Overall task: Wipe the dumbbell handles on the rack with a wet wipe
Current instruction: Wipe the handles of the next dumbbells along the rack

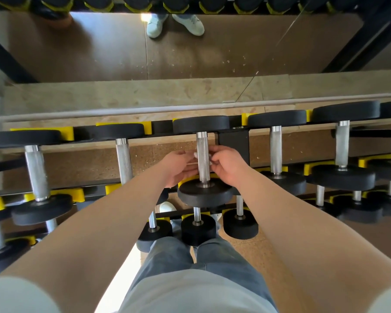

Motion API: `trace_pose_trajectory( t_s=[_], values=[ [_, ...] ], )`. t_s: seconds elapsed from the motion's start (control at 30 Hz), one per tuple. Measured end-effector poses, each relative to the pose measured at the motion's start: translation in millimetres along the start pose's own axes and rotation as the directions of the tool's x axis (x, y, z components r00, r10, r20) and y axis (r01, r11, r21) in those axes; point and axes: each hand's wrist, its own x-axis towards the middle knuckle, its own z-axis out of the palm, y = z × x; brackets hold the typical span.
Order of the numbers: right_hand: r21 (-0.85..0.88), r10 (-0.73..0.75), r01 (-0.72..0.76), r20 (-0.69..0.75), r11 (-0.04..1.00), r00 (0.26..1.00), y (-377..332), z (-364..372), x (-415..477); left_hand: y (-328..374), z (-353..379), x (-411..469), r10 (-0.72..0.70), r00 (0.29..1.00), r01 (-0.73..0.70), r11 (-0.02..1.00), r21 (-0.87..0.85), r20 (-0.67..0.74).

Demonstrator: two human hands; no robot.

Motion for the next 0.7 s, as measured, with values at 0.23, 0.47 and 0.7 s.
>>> trace_pose_trajectory(
  t_s=[0.23,0.47,0.7],
  values=[
    [-0.229,-0.074,0.041,-0.136,0.973,0.988,3,-3,-12,2,-6,2,-0.045,0.995,0.048,0.998,-0.030,0.090],
    [-0.555,-0.286,0.106,-0.248,0.825,0.926,21,5,-20,19,2,19,0.135,0.990,-0.138,0.989,-0.063,-0.043],
    [-0.722,-0.375,0.127,-0.193,0.680,0.907,17,12,-33,-4,-10,0,0.110,0.993,-0.114,0.922,0.371,0.032]
  ],
)
